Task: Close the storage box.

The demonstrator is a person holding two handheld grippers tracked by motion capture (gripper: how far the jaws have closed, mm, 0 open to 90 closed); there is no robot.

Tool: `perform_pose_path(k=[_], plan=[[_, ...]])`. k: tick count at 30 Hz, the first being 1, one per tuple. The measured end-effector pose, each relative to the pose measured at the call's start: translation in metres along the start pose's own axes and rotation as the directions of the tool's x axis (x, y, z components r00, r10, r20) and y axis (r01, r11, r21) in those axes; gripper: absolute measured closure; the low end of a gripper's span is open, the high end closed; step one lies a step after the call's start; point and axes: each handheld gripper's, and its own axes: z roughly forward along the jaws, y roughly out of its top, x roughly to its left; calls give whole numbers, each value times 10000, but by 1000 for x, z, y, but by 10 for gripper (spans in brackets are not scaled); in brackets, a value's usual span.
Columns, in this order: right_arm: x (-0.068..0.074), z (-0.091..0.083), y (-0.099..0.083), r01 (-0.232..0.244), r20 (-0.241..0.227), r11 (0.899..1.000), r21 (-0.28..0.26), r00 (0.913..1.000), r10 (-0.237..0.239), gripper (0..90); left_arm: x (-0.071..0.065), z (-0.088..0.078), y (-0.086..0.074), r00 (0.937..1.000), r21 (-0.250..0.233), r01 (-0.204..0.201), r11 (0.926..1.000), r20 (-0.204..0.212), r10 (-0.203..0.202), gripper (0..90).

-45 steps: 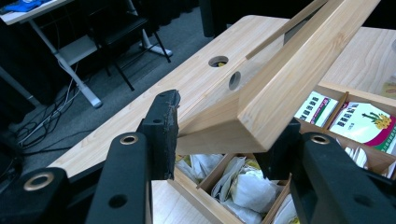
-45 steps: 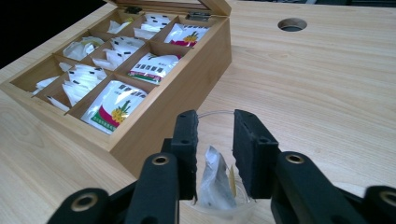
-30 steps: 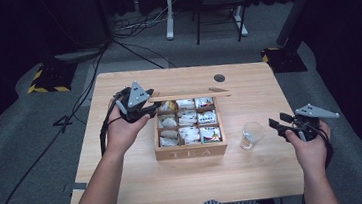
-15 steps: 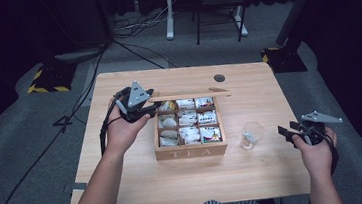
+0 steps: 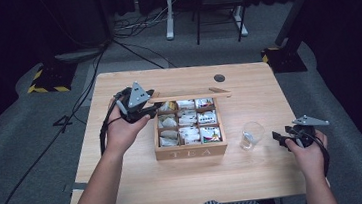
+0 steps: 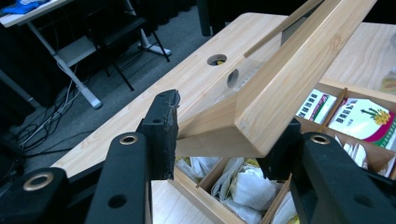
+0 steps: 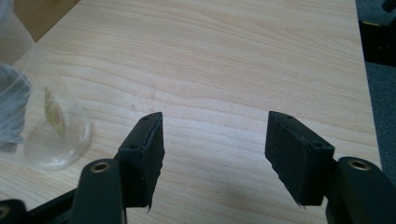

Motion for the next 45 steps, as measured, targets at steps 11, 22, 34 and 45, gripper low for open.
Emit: perform_pose_path(k=[11,22,34,45], plan=[[-1,-2,3,-178,-99,9997,-169,9998,176,387,-7,-1,-2,9992,597,-392,9974,110,386,530],[-4,2,9,-286,-276,9993,-241,9992,279,389,-17,-3,-6,9977,850,-671,9941,113,664,496],[-11,9,17,-491,-473,9982,-334,9977,475,389,-28,-8,-15,9961,969,-878,9914,70,876,452],[-7,16,27,-424,-687,9981,-442,9969,393,389,-38,-7,-25,9954,1455,-926,9850,-124,954,420]])
